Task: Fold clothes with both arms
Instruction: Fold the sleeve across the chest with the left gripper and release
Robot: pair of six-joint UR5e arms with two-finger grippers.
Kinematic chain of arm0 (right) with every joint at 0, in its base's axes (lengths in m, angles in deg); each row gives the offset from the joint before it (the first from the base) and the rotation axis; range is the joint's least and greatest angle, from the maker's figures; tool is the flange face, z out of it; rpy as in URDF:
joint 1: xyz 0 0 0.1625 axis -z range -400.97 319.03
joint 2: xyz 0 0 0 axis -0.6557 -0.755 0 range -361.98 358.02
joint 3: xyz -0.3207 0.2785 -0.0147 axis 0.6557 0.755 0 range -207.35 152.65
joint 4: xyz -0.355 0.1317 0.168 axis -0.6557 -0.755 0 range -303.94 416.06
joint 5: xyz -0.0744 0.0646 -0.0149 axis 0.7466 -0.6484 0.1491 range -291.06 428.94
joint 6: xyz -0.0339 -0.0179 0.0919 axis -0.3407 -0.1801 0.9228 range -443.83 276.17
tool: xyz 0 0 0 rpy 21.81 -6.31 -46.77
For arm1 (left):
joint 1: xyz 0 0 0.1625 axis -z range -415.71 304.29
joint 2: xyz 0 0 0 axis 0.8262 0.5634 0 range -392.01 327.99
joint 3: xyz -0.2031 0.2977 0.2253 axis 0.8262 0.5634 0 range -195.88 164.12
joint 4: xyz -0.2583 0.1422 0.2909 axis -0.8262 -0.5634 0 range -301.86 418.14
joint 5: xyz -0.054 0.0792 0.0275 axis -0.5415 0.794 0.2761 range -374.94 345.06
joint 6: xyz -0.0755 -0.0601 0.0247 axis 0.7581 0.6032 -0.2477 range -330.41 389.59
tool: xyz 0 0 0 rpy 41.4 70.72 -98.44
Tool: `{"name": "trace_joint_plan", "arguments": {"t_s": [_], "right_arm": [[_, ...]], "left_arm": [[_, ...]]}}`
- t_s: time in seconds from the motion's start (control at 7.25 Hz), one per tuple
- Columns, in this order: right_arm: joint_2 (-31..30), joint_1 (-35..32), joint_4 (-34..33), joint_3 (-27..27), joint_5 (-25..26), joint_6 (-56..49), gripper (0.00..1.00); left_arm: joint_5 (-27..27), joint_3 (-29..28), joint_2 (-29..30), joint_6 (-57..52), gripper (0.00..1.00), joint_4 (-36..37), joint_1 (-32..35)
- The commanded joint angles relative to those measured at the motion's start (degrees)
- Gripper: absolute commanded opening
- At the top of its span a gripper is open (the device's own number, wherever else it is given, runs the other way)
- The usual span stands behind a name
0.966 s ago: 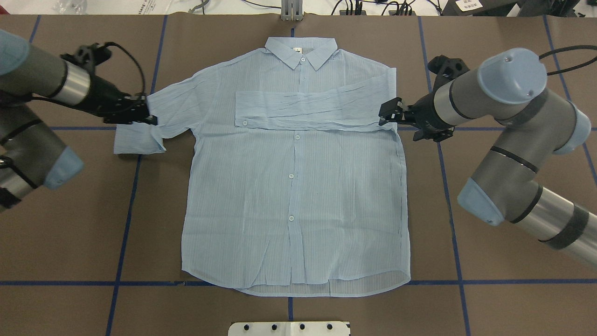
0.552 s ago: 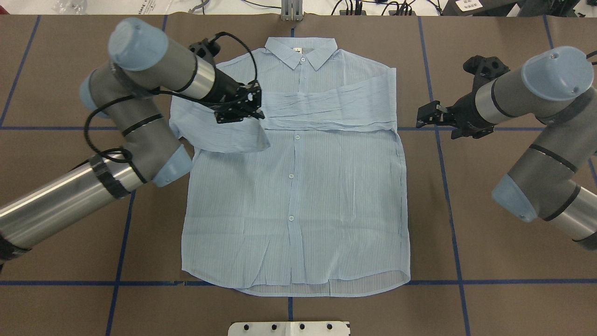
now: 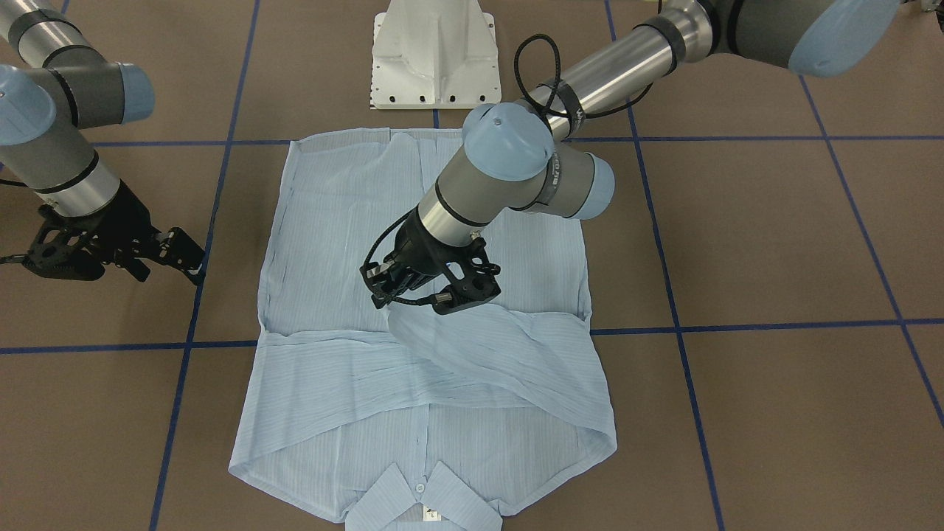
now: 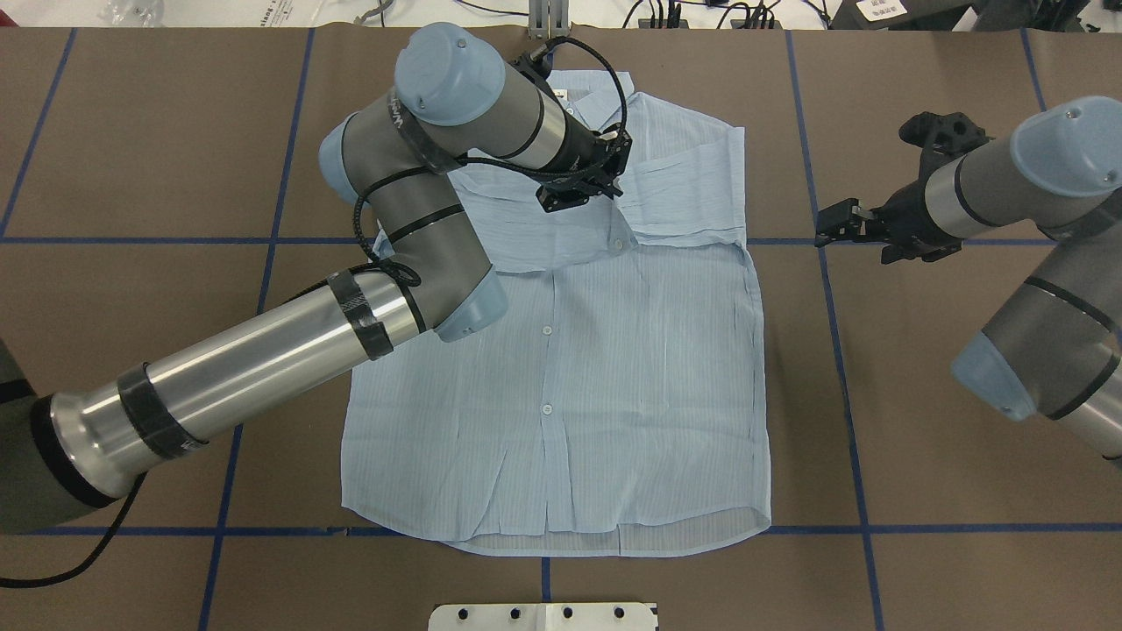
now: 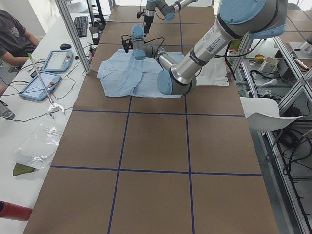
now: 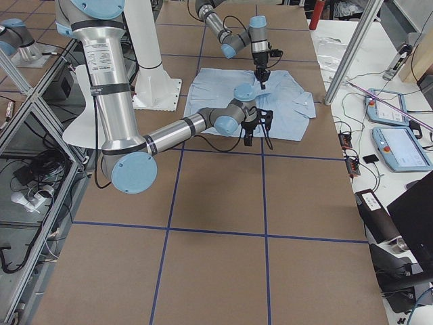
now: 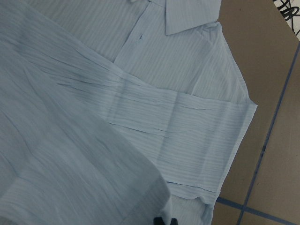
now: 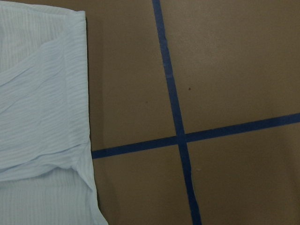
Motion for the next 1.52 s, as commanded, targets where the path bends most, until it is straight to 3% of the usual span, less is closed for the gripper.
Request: {"name": "trace_joint_plan", "arguments": {"t_s": [0.0, 0.14, 0.28, 0.41, 0.55, 0.83, 0.97, 1.1, 1.38], "right_arm": [[-0.08, 0.07, -0.03, 0.14, 0.19, -0.08, 0.99], [-0.34, -0.02, 0.05, 0.14, 0.10, -0.35, 0.99], [-1.13, -0.02, 0.06, 0.05, 0.02, -0.44, 0.99], [-2.18, -0.02, 0.14, -0.64, 0.02, -0.44, 0.99], [-3.93, 0.07, 0.49, -2.48, 0.02, -0.35, 1.00], [-7.10, 1.64, 0.32, -7.73, -0.77, 1.05, 1.00], [-10.51, 5.31, 0.41, -11.34, 0.09, 5.23, 1.00], [-10.89, 9.26, 0.41, -13.02, 0.80, 15.11, 1.00], [-10.89, 24.16, 0.23, -17.51, 15.93, 31.39, 0.99]], "left_arm": [[3.08, -2.99, 2.55, 0.23, 0.00, -0.63, -1.22], [3.18, -4.91, 4.30, 0.58, 0.05, -1.24, -1.23], [3.18, -7.37, 5.44, 2.06, 0.19, -3.25, -1.40], [3.44, -7.65, 5.63, 2.08, 0.70, -3.97, -1.49], [3.88, -7.57, 5.89, 2.08, 0.88, -3.98, -1.49], [3.36, -3.91, 5.29, 2.25, 0.91, -3.37, -1.49], [3.18, 0.99, 1.71, 2.25, 0.91, -2.93, -1.67], [1.09, 9.40, -5.28, 2.17, 0.91, -2.57, -1.58], [0.28, 24.89, -18.49, 1.55, 0.90, -2.48, -1.32]]}}
